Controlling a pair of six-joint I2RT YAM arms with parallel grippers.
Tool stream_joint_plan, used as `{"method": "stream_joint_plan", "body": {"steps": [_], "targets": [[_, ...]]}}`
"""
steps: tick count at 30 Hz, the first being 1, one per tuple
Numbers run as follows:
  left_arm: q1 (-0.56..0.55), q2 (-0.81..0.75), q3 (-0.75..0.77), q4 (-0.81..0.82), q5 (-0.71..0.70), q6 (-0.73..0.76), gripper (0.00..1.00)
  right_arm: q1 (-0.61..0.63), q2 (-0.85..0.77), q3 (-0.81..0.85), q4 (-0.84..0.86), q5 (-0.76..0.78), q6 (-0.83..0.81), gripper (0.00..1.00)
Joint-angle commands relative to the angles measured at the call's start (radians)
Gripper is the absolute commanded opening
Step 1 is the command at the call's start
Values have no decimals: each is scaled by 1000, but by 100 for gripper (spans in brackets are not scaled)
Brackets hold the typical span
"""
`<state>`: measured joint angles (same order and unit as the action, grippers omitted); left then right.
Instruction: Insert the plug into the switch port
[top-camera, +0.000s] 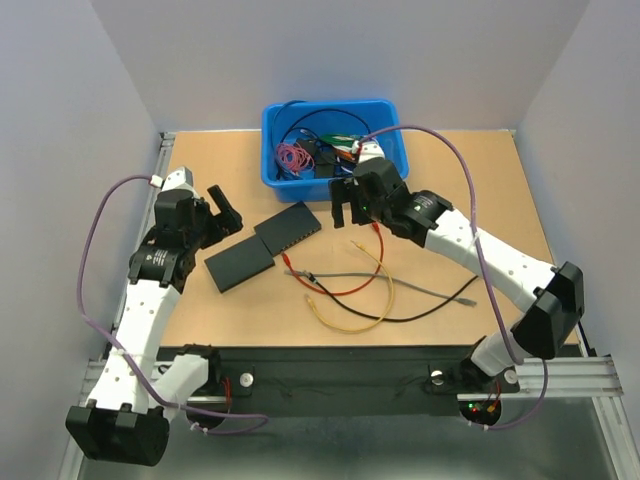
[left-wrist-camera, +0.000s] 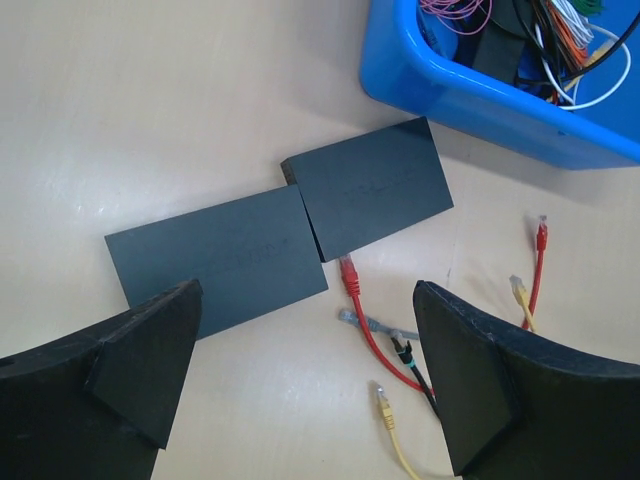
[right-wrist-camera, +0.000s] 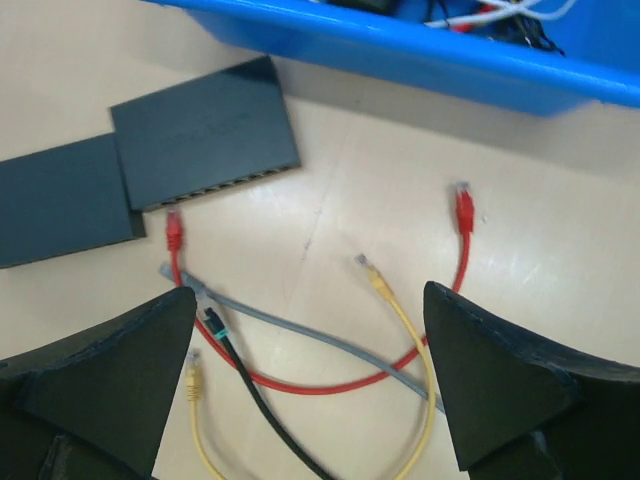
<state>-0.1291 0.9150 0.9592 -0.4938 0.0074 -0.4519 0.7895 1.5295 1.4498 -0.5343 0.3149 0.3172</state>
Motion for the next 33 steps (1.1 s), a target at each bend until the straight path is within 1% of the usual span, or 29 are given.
{"method": "stream_joint_plan", "body": {"steps": [1,2,3,4,5,6,7,8,10,11,13,14,16,17,19,21,22,27,28,32,33], "targets": [[0,-34,-36,-8,-12,11,99,-42,-16,-34,-47,-96,108,100],[0,-34,-59,-2,15,16,99,-39,16,-17,-79,-208,85,100],[0,-27,-60,0,32,21,99,-36,49,12,-122,-233,76,100],[0,-22,-62,-2,64,31,99,-33,78,73,-213,-261,71,100],[-1,-21,-65,10,81,35,99,-30,110,104,-248,-287,66,99],[-4,-18,-88,27,101,33,99,-18,142,113,-265,-357,39,94],[-9,-12,-96,47,103,21,99,-9,149,121,-266,-393,17,90],[-9,10,-91,52,108,15,99,16,153,124,-270,-396,1,88],[-9,42,-57,49,129,25,98,28,165,126,-268,-413,-46,87],[-9,56,-36,47,129,62,96,30,172,127,-254,-427,-56,87],[-9,91,39,22,76,82,95,33,188,116,-222,-461,-82,84],[-9,100,65,21,62,102,96,39,190,80,-202,-480,-92,81],[-9,111,70,40,45,107,95,48,184,34,-162,-481,-104,73],[-9,114,67,41,43,105,95,53,178,5,-126,-482,-98,72],[-7,137,75,8,57,94,95,63,184,-38,-115,-511,-72,62],[-9,134,75,-8,87,93,93,82,187,-61,-112,-523,-44,55],[-9,125,64,-2,89,93,93,92,189,-65,-105,-522,-37,53],[-13,107,-20,12,94,55,93,171,230,-51,-105,-472,12,53],[-17,108,-25,8,94,44,93,177,244,-46,-105,-465,49,53],[-92,105,-17,-5,71,16,93,229,277,-12,-98,-422,155,53],[-131,96,-11,-5,69,10,93,253,288,-5,-93,-393,170,53]]}}
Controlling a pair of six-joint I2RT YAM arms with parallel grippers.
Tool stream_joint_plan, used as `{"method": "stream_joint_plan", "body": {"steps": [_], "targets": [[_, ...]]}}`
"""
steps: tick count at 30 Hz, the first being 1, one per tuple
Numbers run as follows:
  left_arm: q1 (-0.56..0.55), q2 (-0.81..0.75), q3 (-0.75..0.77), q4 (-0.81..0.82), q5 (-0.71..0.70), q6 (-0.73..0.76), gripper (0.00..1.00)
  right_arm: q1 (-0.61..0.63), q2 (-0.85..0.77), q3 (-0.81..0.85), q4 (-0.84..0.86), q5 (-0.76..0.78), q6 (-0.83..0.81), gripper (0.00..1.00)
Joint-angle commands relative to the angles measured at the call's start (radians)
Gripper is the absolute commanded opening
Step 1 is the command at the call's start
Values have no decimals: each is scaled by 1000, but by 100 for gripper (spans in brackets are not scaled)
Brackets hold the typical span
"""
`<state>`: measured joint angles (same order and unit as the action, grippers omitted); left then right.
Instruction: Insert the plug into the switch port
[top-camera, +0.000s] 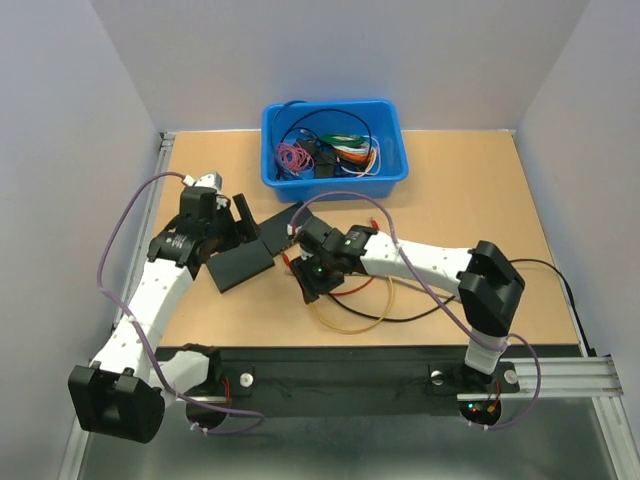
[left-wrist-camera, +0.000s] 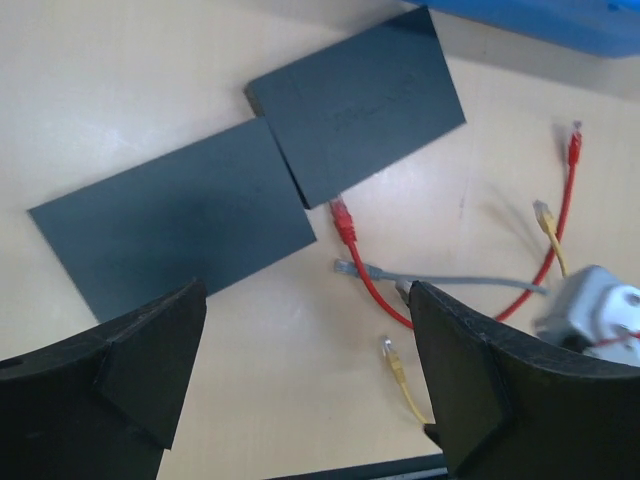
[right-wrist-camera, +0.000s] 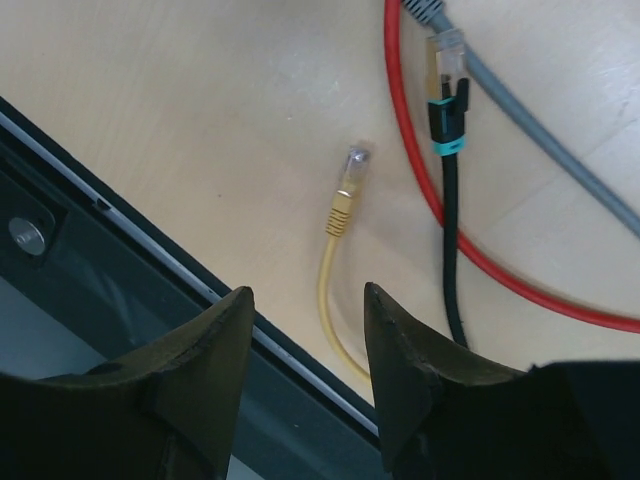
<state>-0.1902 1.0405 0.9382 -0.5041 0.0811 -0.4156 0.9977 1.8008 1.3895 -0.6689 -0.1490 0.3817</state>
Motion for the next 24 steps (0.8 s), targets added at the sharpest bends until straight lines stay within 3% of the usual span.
{"method": "stream_joint_plan", "body": {"steps": [1,3,6,15,21,24], "targets": [[-102,-37,16,-2,-12,-25,93,54,40,57,46,86,133,53],[-201,-39,51,-25,-55,-11,94,70,75,54,63,111,151,53],[-247,-27,106,-45,-96,-5,95,71,118,48,61,130,160,52],[-226,16,191,-69,-182,17,95,70,98,-98,126,272,122,45],[-226,-37,133,-48,-170,-52,94,70,17,-236,204,236,108,26],[-226,-46,128,-34,-158,-75,94,70,-26,-276,236,226,73,0]]}}
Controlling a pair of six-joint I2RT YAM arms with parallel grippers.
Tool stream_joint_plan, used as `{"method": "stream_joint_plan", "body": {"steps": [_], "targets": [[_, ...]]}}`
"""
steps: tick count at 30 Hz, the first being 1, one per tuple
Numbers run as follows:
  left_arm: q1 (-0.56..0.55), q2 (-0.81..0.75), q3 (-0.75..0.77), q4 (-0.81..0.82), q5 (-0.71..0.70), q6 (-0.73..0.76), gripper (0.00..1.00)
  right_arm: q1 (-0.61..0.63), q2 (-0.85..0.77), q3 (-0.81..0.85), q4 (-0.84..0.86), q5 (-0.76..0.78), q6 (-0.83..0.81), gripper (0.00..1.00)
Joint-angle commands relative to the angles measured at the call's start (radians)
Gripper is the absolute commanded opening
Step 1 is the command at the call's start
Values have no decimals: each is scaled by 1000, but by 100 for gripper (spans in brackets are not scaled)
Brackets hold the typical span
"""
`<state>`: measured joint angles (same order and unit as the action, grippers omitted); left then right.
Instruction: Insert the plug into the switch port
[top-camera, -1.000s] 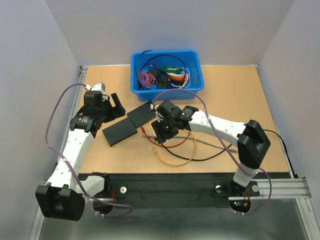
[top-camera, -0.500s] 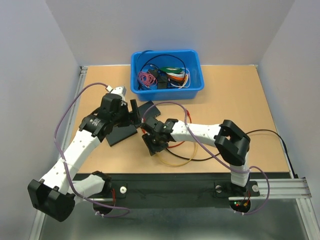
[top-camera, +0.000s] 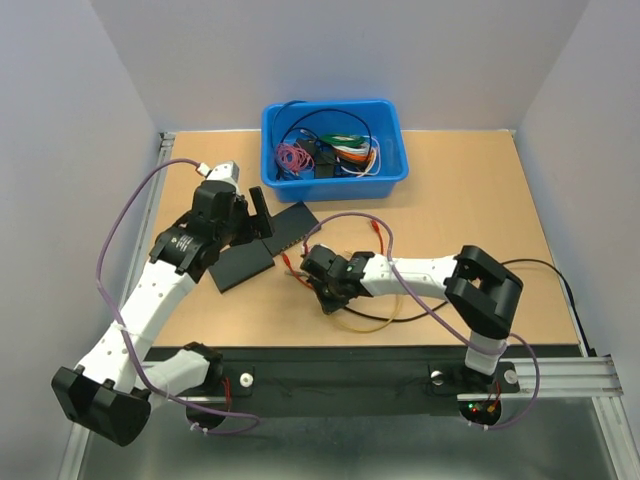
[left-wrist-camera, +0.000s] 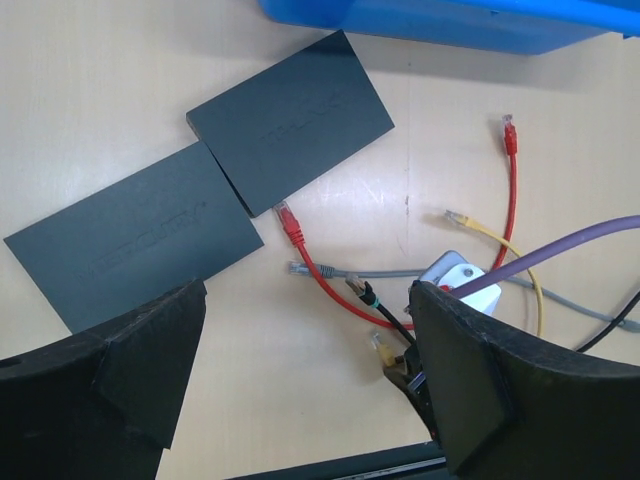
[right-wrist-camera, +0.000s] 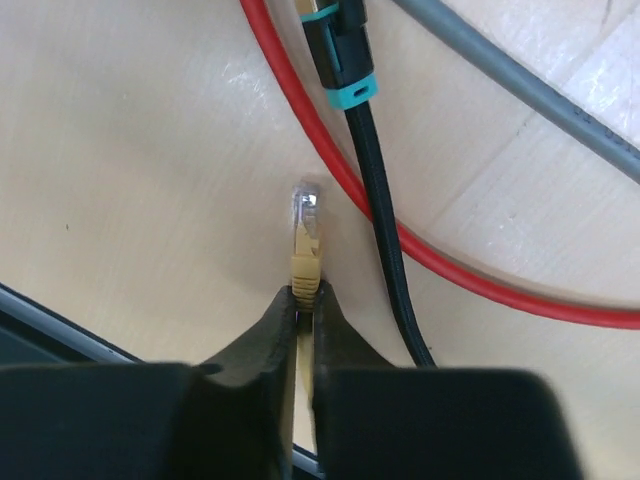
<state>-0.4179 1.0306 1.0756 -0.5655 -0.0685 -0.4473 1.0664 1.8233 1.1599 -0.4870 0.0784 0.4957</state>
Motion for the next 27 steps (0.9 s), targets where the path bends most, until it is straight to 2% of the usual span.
{"method": "stream_joint_plan", "body": {"steps": [1,4,9,13,15,16,18,22,27], "targets": [[2,-40,-8,38,-4,-48,94,1,-88,-49,70,1,-52,1],[5,-52,3,47,9,-67,99,1,-183,-16,87,1,-114,0],[30,-61,35,96,145,-70,96,-37,-304,70,114,-31,-158,0],[50,-118,35,231,356,-114,83,-153,-390,77,223,-311,-105,0],[57,-156,15,303,448,-134,83,-236,-412,63,273,-429,-80,0],[57,-165,6,379,545,-145,83,-264,-423,64,295,-527,-54,0],[59,-172,4,417,616,-154,81,-321,-418,73,364,-680,-4,0],[65,-156,27,449,708,-143,74,-356,-386,99,542,-857,116,0],[65,-115,69,475,754,-136,66,-359,-360,113,721,-936,262,0]]}}
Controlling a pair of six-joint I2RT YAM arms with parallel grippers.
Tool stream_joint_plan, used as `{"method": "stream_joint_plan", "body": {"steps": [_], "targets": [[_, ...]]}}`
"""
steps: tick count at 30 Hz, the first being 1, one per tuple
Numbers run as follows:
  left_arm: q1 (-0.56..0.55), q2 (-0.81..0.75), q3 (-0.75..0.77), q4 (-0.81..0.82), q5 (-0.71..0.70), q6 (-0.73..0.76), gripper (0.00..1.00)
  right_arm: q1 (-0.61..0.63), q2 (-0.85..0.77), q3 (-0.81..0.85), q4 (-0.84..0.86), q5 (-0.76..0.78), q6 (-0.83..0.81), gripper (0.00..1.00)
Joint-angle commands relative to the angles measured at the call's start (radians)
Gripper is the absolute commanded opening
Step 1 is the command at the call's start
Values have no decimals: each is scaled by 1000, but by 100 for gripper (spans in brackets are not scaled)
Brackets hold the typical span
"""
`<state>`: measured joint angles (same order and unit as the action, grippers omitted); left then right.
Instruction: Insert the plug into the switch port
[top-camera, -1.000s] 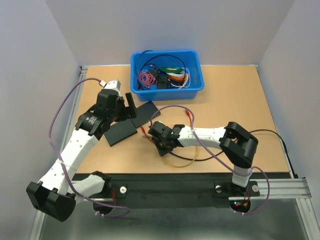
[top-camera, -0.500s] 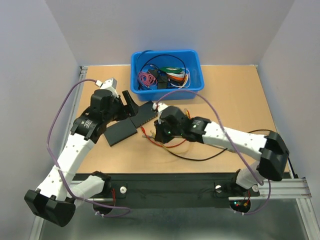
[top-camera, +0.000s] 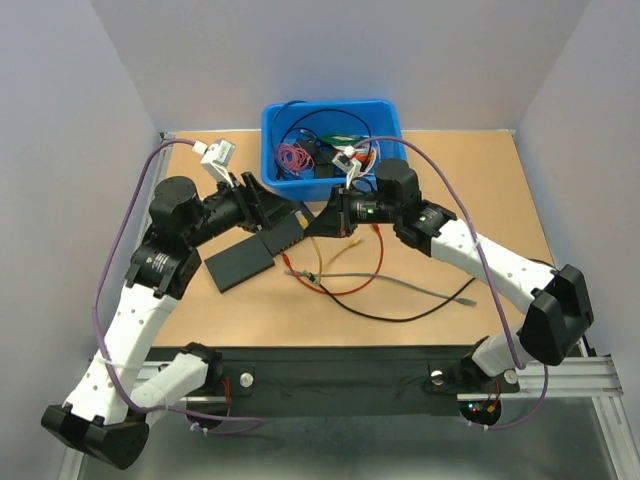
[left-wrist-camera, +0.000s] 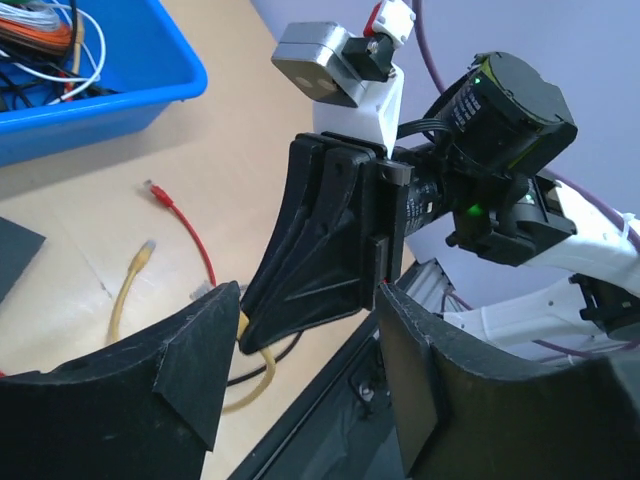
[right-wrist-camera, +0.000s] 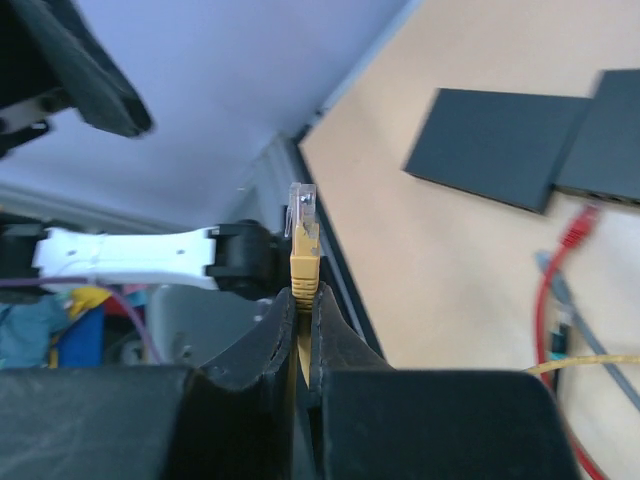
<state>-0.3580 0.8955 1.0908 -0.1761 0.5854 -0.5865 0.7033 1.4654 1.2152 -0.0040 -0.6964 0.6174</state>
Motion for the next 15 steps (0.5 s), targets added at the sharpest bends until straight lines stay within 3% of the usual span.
{"method": "stream_joint_plan", "body": {"steps": [1,7,15], "targets": [[7,35,61,86,96,4,65,4,-4,55,269,-166,177,0],[16,69,98,44,79,39,61,-13,18,14,533,-212,355,0],[44,62,113,7,83,68,54,-16,47,9,639,-250,438,0]]}}
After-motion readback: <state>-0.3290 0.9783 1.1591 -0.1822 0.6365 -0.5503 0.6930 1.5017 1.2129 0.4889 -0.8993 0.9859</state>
